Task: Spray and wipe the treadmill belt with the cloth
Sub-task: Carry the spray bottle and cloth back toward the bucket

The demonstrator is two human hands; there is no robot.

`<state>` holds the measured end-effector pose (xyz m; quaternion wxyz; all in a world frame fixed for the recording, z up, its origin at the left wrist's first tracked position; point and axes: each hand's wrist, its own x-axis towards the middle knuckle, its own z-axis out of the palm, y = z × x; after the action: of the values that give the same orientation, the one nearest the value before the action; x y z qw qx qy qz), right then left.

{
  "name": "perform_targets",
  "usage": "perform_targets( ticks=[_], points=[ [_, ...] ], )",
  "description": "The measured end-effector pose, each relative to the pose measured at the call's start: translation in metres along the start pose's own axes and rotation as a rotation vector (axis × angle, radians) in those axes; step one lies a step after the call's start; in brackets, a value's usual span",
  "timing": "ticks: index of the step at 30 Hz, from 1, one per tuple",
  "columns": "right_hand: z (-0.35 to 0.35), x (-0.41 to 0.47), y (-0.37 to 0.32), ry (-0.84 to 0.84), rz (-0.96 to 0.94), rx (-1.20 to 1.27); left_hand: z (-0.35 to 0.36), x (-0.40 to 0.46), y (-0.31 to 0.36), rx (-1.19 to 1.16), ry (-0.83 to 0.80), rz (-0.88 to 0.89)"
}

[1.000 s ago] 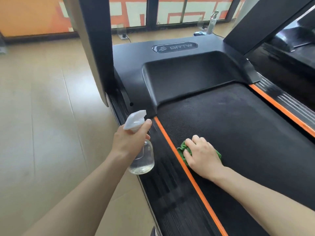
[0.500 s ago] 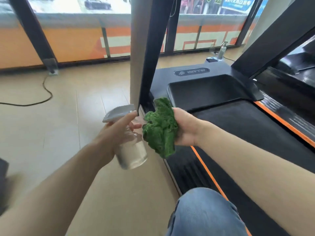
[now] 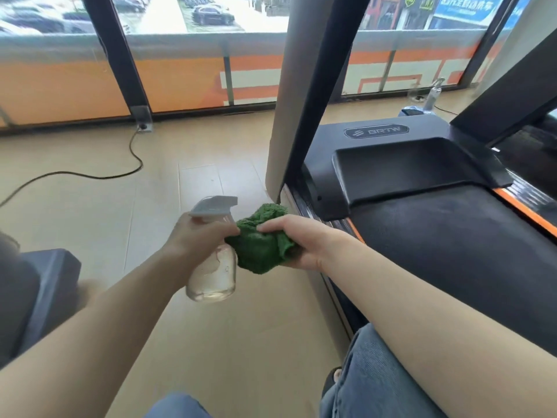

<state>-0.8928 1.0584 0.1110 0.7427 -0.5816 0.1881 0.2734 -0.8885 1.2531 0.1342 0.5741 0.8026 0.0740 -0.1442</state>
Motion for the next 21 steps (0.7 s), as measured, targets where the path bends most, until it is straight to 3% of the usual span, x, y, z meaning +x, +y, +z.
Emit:
perform_targets(
  ticks=[6, 10, 16, 21],
  points=[
    [-0.003, 0.013, 0.010, 0.166, -0.091, -0.150, -0.037, 0.000, -0.008, 0.180, 0.024, -0.065],
    [0.003, 0.009, 0.006, 0.153, -0.093, -0.183, -0.050, -0.001, -0.012, 0.089, -0.076, -0.098],
    [0.024, 0.035, -0.016, -0.042, 0.038, -0.324, -0.041, 0.015, -0.013, -0.087, -0.240, -0.143],
    [0.044, 0.058, -0.060, -0.297, 0.100, -0.304, -0.052, 0.042, -0.011, -0.164, -0.214, -0.170]
  ],
)
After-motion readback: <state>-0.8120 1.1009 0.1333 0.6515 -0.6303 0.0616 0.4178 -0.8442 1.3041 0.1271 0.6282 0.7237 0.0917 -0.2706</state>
